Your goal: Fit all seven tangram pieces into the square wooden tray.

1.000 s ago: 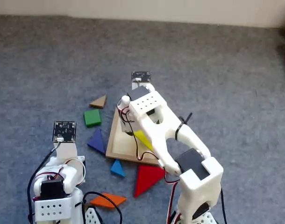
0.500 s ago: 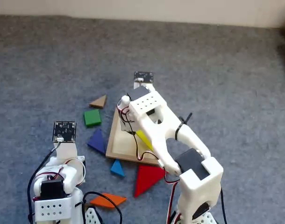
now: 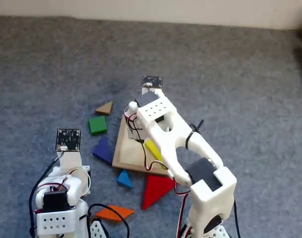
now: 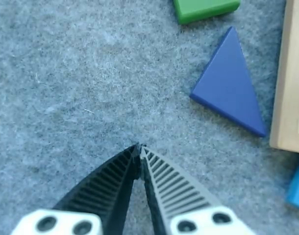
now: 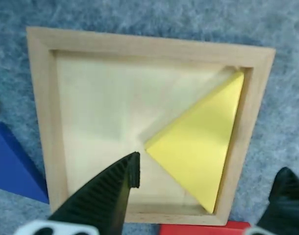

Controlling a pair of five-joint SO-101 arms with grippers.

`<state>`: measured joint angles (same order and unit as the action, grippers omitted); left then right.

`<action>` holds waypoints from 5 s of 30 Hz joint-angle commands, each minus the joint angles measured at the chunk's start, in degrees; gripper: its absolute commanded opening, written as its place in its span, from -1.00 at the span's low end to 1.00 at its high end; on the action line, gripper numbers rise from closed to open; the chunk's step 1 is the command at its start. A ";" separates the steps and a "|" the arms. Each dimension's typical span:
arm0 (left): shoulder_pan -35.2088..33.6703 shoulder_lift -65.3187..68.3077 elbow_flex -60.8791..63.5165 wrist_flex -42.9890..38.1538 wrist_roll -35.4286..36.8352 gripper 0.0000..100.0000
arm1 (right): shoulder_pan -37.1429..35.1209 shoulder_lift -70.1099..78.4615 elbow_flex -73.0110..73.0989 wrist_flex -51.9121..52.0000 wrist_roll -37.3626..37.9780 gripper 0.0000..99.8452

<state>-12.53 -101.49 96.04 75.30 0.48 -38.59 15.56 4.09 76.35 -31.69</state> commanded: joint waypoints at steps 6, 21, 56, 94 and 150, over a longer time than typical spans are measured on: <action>-0.92 -2.86 1.10 0.35 -0.18 -0.98 | -0.57 -7.43 -3.74 1.71 1.67 -0.54; -0.92 -2.86 1.10 0.35 -0.18 -0.98 | -4.70 1.19 -3.47 1.71 13.19 -0.98; -0.92 -2.86 1.10 0.35 -0.18 -0.98 | 11.03 -15.43 -4.00 12.09 39.47 -0.98; -0.92 -2.86 1.10 0.35 -0.18 -0.98 | -14.73 -35.56 48.92 -17.01 0.44 -0.98; -0.92 -2.86 1.10 0.35 -0.18 -0.98 | 47.16 -27.82 18.59 2.86 40.97 -0.70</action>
<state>-12.53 -101.49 96.04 75.30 0.48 10.90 -11.78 30.55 74.24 20.97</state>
